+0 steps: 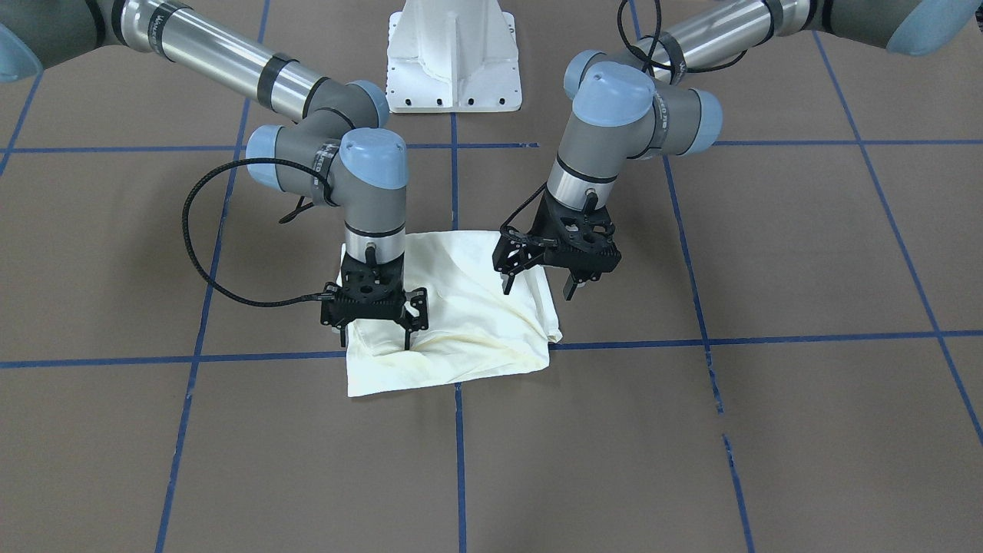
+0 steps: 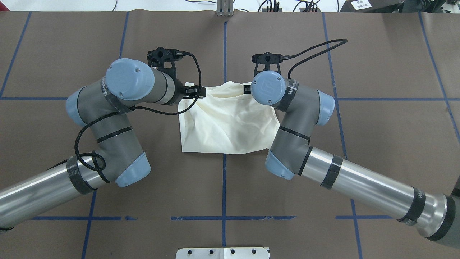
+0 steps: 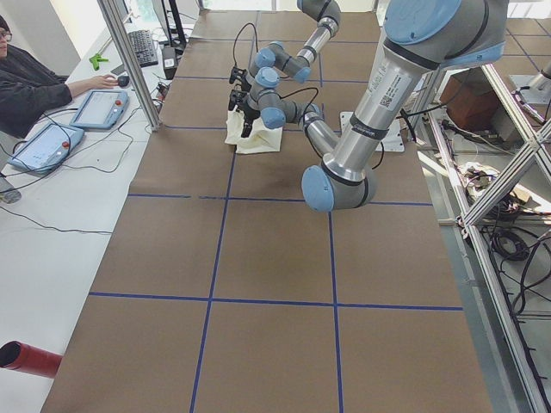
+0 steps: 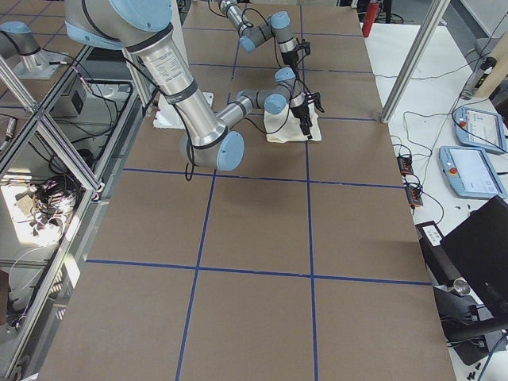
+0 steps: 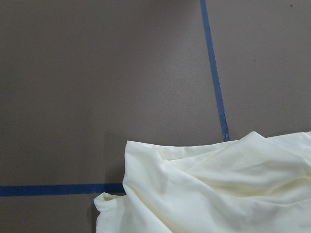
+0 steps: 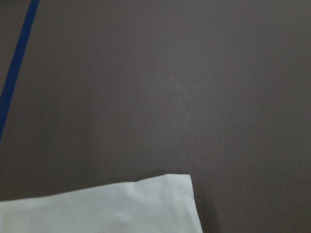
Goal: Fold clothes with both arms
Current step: 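Open both grippers and raise the right gripper away from the shirt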
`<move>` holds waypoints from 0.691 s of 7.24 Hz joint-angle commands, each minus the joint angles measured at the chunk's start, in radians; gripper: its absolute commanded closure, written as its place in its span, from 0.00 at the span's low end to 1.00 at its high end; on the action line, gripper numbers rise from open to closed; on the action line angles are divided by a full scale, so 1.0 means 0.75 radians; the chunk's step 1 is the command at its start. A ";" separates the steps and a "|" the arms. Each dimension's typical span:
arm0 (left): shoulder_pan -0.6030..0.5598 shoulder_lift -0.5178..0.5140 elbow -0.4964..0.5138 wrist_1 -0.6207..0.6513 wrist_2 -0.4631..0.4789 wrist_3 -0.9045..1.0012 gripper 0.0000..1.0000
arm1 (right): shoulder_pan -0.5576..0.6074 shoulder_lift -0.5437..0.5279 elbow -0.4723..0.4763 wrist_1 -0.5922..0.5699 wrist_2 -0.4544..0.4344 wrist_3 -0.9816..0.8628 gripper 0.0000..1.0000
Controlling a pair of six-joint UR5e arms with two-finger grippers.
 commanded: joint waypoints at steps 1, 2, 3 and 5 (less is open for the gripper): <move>0.002 0.000 0.001 0.000 0.000 -0.003 0.00 | 0.073 0.006 -0.044 0.003 0.064 0.009 0.00; 0.008 -0.002 -0.001 0.000 0.000 -0.014 0.00 | 0.138 0.044 -0.042 0.003 0.192 0.027 0.00; 0.021 0.012 -0.013 -0.050 -0.002 -0.018 0.00 | 0.195 0.053 -0.018 0.003 0.321 0.025 0.00; 0.129 0.149 -0.015 -0.376 0.002 -0.103 0.00 | 0.221 0.047 0.054 0.003 0.416 0.019 0.00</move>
